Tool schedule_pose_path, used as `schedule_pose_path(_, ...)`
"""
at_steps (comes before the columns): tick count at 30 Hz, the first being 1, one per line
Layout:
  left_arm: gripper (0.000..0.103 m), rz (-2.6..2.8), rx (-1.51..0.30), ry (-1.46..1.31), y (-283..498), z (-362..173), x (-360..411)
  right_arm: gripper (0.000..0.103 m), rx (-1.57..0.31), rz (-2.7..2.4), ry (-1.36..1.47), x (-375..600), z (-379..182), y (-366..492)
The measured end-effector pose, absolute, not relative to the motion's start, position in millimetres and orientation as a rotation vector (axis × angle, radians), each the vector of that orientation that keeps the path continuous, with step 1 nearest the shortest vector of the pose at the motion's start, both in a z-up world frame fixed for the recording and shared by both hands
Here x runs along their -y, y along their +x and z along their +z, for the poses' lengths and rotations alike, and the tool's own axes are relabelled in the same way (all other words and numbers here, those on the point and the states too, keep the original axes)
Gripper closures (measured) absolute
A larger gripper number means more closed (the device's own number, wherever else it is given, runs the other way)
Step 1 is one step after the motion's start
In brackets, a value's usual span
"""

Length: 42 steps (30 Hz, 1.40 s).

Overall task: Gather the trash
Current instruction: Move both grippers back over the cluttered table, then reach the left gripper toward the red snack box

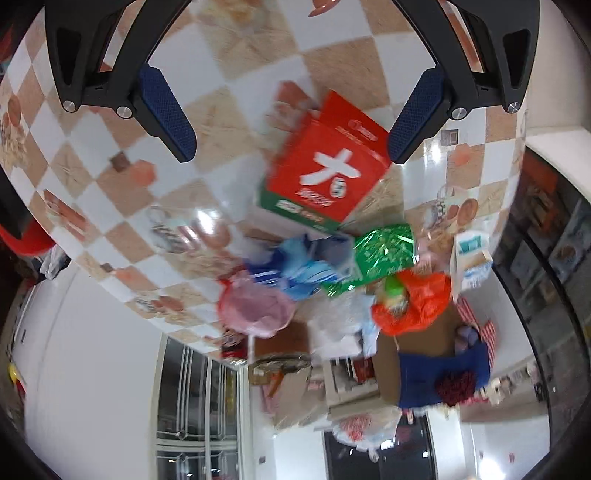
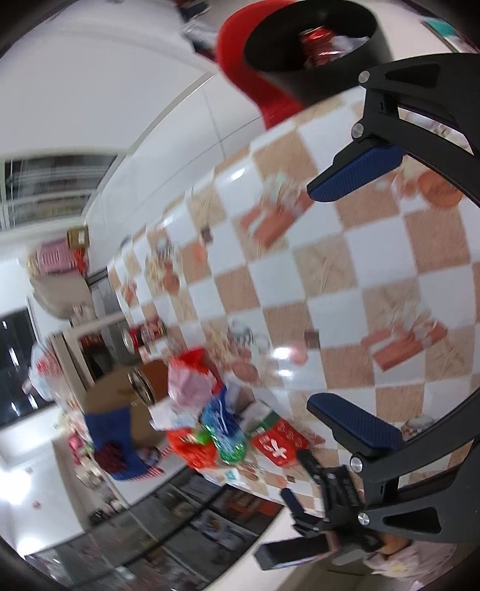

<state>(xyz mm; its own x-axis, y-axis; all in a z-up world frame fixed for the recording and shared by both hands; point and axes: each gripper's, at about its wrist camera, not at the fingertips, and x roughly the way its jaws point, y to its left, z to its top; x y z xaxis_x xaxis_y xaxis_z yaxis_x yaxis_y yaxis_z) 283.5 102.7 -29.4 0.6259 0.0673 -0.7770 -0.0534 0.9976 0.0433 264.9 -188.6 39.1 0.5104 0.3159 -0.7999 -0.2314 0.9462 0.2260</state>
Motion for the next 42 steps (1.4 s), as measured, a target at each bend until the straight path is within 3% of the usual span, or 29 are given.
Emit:
schedule_pose_path(21, 0.0, -0.056, -1.07, -0.036, 359.1, -82.8, -138.3, 0.0, -1.062, 0.473, 0.06, 94.6, 13.3, 315.6)
schedule_pose_path(36, 0.0, 0.014, -0.906, -0.031, 331.5, -79.3, -134.6, 0.0, -1.133, 0.57, 0.207, 37.8, -14.7, 383.6)
schedule_pose_path(42, 0.0, 0.022, -0.923, -0.046, 305.2, -83.3, -132.4, 0.001, -1.204, 0.633, 0.222, 1.5, -43.4, 390.5)
